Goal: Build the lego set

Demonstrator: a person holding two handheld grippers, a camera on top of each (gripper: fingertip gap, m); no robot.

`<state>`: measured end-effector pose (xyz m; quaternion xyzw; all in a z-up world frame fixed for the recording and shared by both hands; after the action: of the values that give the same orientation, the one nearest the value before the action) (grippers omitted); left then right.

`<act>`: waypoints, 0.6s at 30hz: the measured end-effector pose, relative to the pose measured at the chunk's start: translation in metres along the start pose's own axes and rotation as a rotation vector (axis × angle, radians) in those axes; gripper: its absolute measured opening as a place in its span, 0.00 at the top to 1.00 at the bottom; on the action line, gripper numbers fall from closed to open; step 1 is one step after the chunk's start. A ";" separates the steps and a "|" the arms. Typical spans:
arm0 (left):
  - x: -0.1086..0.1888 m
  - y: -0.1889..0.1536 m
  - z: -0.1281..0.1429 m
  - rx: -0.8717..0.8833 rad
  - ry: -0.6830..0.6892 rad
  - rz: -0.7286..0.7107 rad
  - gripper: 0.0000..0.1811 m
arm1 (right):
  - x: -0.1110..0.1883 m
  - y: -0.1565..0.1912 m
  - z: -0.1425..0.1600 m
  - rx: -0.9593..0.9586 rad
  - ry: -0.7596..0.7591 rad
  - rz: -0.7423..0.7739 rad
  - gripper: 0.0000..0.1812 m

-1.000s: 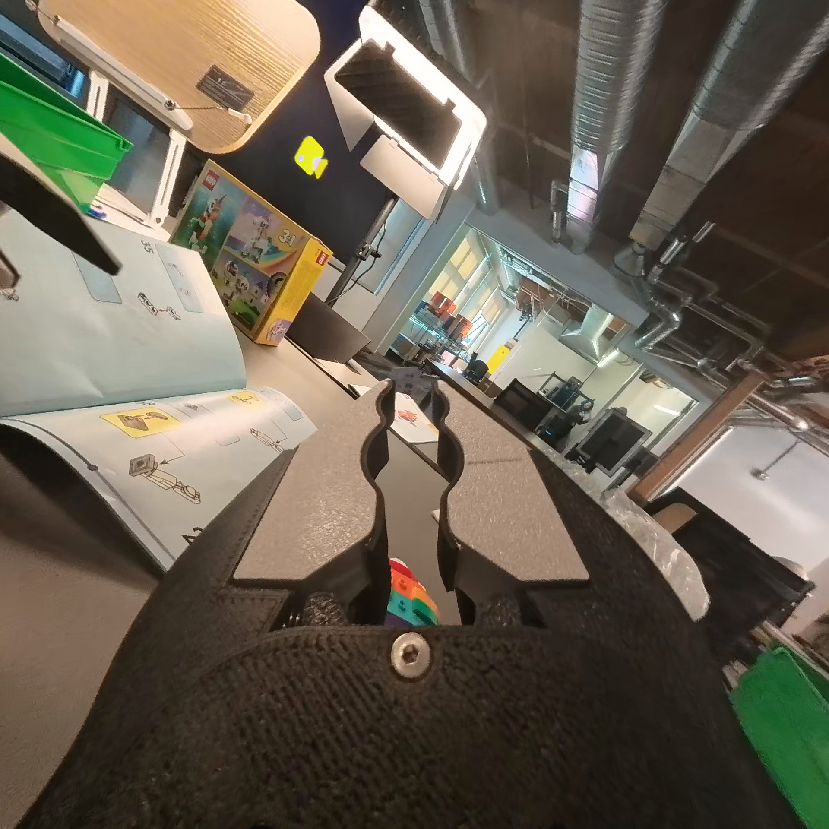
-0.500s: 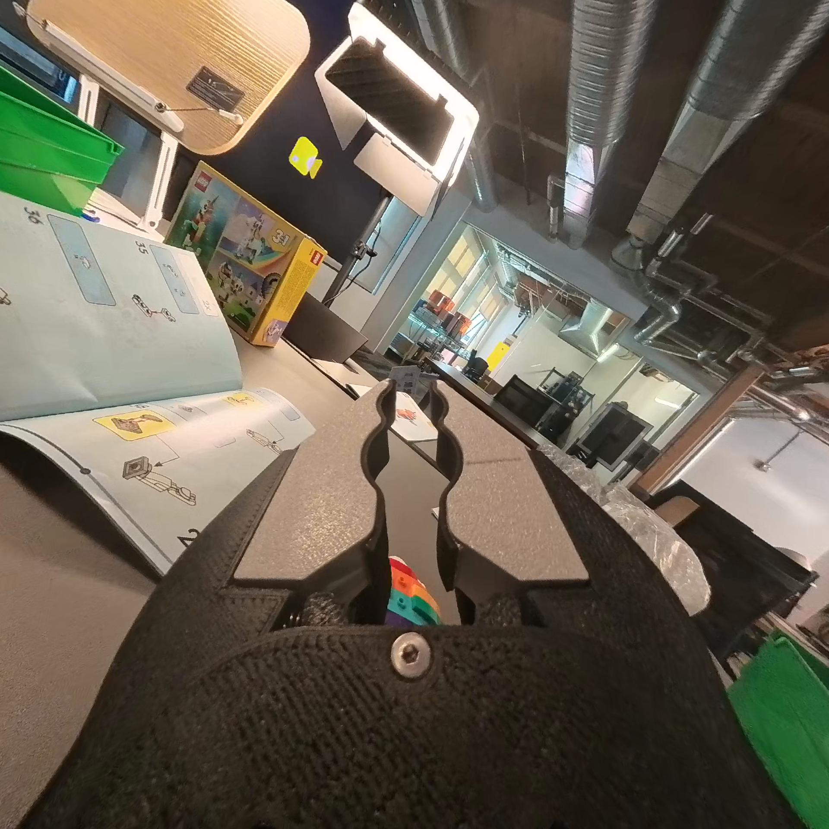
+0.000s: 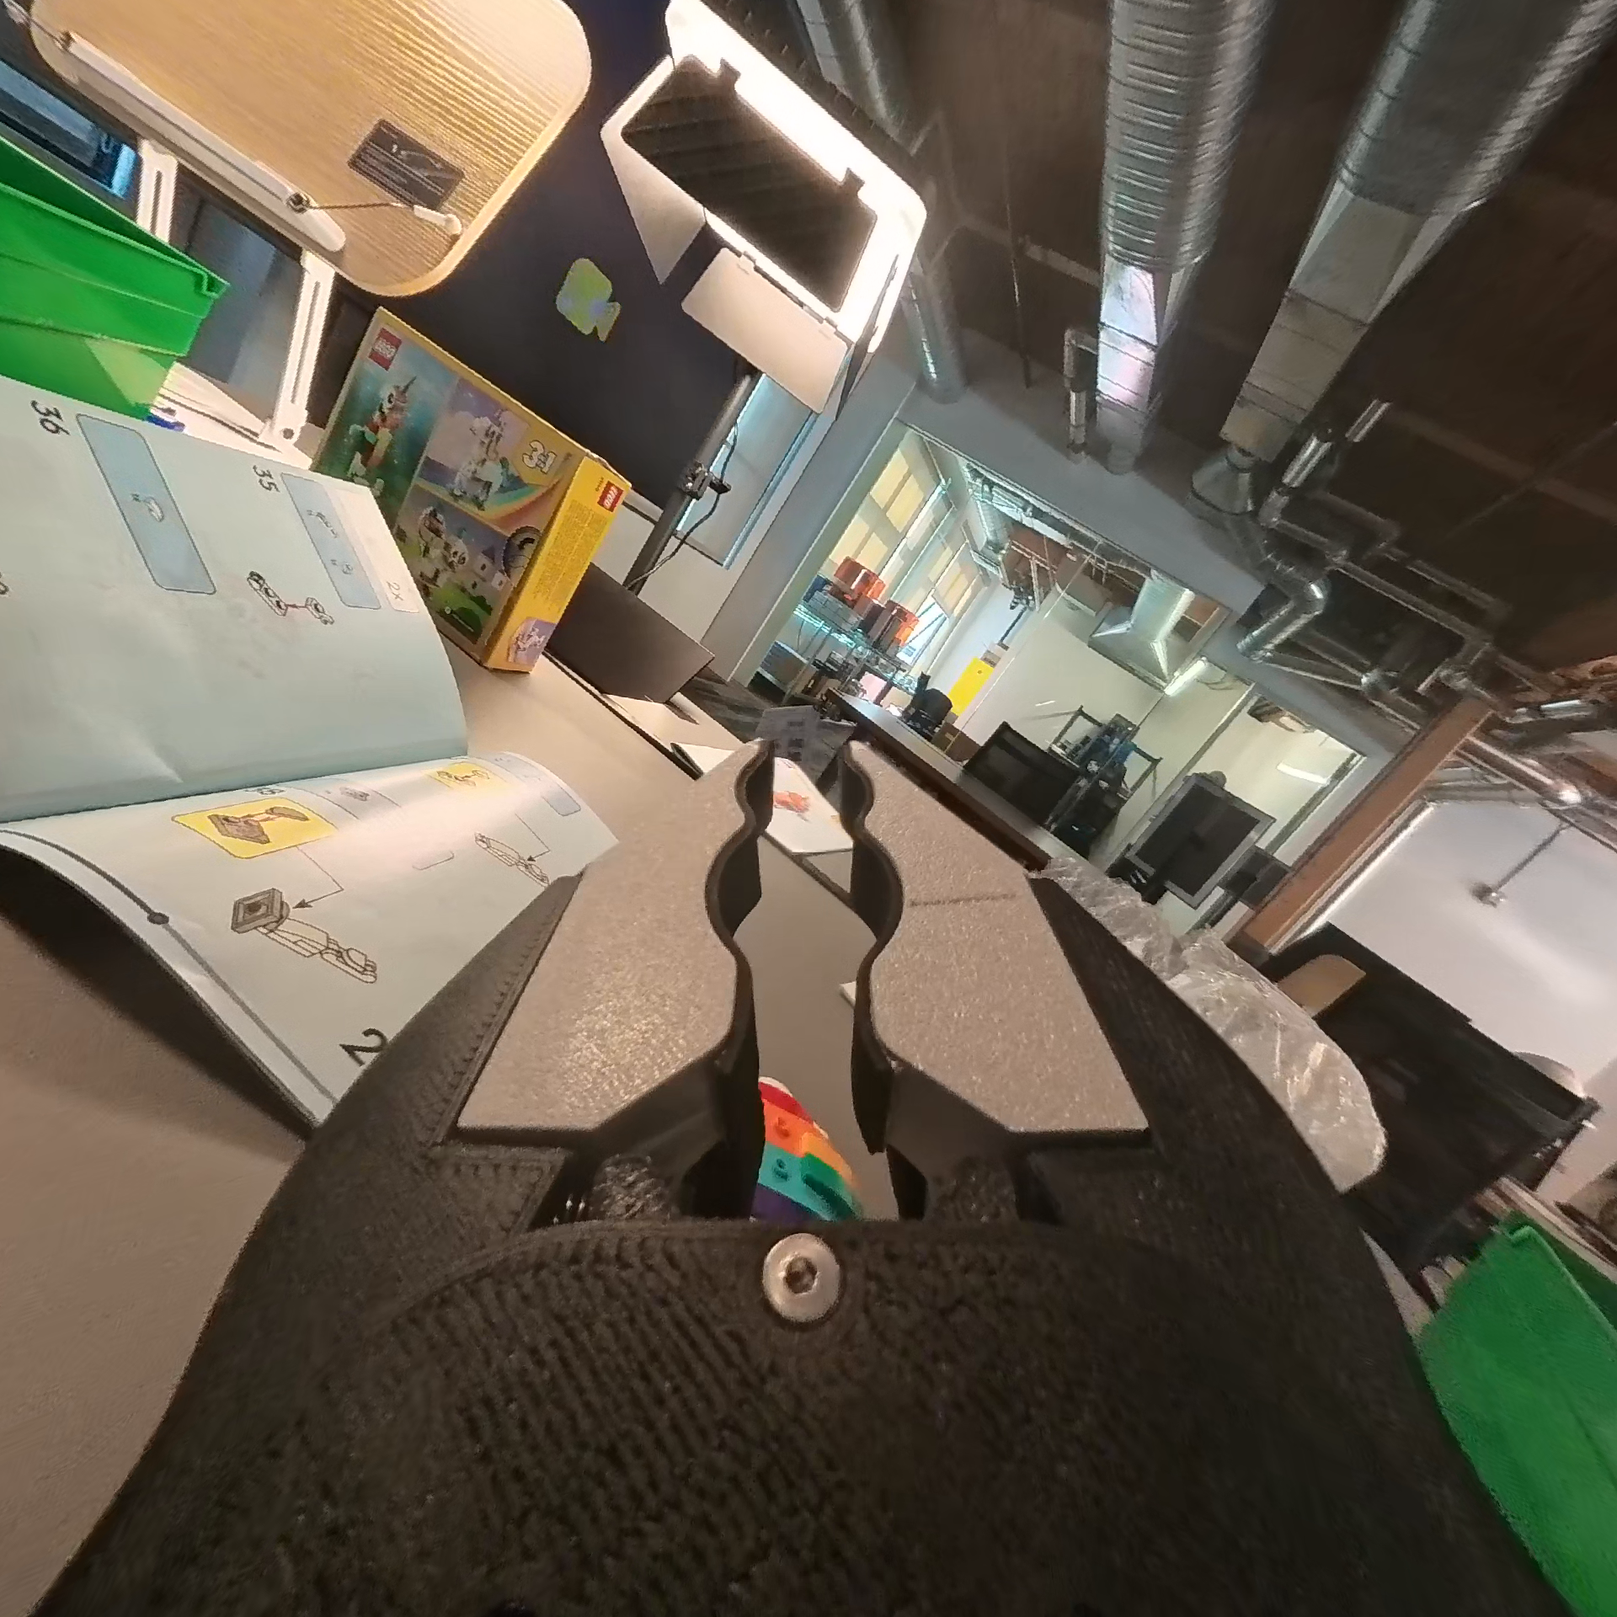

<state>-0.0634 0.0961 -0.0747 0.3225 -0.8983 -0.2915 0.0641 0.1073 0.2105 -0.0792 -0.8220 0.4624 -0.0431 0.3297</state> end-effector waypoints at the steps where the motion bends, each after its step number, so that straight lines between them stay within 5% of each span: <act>1: 0.003 0.002 -0.001 -0.015 0.006 -0.021 0.78 | 0.000 0.001 0.000 0.000 -0.001 -0.004 0.93; 11: 0.081 -0.002 -0.034 -0.314 0.179 -0.343 0.78 | 0.000 0.004 -0.001 0.016 0.012 -0.018 0.93; 15: 0.120 0.013 -0.042 -0.232 0.215 -0.448 0.84 | -0.001 0.006 -0.001 0.020 0.013 -0.032 0.94; 18: 0.156 0.054 -0.039 -0.081 0.271 -0.600 0.84 | -0.002 0.007 0.000 0.016 0.017 -0.039 0.94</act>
<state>-0.2034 0.0148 -0.0235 0.6058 -0.7341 -0.2873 0.1073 0.1012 0.2099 -0.0827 -0.8277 0.4489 -0.0601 0.3312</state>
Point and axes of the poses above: each gripper's, where its closed fingertips meet, x back along the fingers, z out of its underside, y = z × x across the jaws, the point moved 6 cm from there along x, back along the fingers, and after that the axes turned 2 degrees about x, right-handed, at the moved point
